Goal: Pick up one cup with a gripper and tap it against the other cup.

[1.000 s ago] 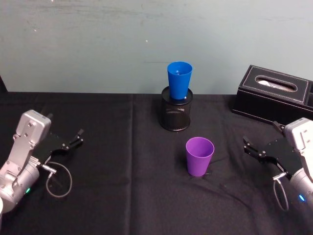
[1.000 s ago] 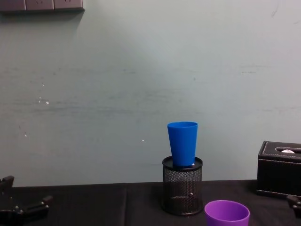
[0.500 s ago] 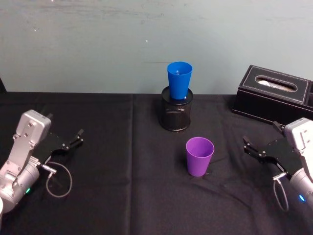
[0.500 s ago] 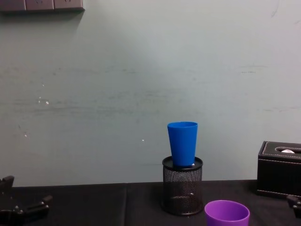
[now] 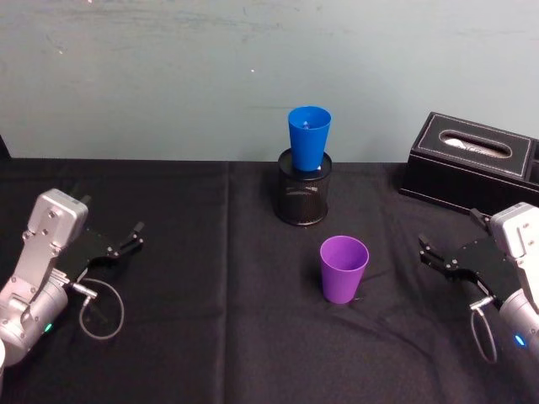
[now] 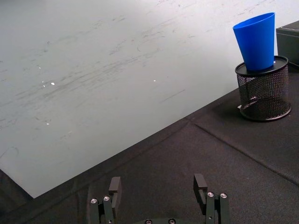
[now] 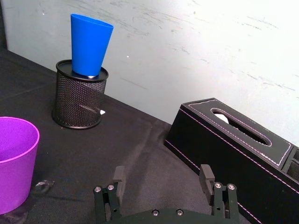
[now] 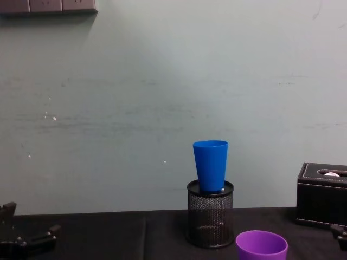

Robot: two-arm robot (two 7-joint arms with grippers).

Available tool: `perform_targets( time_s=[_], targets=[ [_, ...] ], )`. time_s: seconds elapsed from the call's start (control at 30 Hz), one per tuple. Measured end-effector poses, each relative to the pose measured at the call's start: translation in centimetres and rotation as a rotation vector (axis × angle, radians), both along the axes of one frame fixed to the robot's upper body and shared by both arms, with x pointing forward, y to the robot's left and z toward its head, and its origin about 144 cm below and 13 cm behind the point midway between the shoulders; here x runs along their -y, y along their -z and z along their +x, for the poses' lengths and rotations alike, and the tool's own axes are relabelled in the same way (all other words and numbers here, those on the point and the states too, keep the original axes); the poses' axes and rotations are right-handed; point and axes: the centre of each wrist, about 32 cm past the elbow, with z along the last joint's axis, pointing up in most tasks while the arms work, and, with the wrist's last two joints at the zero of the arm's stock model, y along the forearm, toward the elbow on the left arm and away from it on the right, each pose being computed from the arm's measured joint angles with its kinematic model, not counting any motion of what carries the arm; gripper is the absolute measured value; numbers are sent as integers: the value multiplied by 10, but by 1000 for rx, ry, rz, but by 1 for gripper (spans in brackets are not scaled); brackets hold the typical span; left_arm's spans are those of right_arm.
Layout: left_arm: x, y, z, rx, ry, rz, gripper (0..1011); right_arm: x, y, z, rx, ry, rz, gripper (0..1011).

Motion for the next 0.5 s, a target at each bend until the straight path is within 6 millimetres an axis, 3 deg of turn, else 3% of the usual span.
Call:
perform_targets(
  time_s=[0.5],
  targets=[
    [0,0,0,0,0,0,1011,3,0,-6,-18,-19,37,1003]
  ],
)
